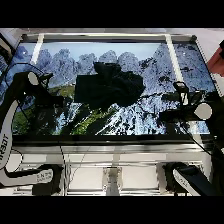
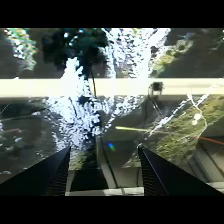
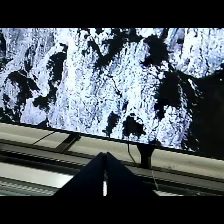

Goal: Fold the clothes and pants, and hang the long-sleeved shirts on hangers.

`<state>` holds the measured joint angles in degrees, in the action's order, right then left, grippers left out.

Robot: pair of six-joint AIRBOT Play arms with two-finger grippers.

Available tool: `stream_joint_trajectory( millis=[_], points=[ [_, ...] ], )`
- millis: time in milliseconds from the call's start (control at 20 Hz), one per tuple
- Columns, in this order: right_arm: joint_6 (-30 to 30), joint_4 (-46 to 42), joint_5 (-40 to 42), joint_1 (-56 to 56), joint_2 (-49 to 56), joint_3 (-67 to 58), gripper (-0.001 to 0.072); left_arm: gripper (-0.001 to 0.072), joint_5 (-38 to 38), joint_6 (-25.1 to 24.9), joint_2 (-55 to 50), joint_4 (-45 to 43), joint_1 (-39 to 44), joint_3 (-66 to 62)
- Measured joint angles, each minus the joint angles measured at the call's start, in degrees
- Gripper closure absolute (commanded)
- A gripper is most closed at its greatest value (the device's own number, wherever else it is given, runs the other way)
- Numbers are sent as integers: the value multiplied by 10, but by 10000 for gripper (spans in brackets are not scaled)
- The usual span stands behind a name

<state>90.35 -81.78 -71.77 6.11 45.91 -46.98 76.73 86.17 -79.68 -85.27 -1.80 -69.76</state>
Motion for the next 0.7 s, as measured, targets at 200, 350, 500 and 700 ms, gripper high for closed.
stream_joint_trajectory(
  millis=[200, 350, 500, 700],
  points=[
    [0, 3, 31, 0, 1, 0, 642, 206, 0, 0, 0, 0, 0, 0],
    [0, 7, 76, 0, 15, 0, 429, 206, 0, 0, 0, 0, 0, 0],
    [0, 9, 131, 0, 55, -5, 429, 206, 0, 0, 0, 0, 0, 0],
    [-5, 19, 167, 0, 145, -44, 428, 206, 0, 0, 0, 0, 0, 0]
  ],
)
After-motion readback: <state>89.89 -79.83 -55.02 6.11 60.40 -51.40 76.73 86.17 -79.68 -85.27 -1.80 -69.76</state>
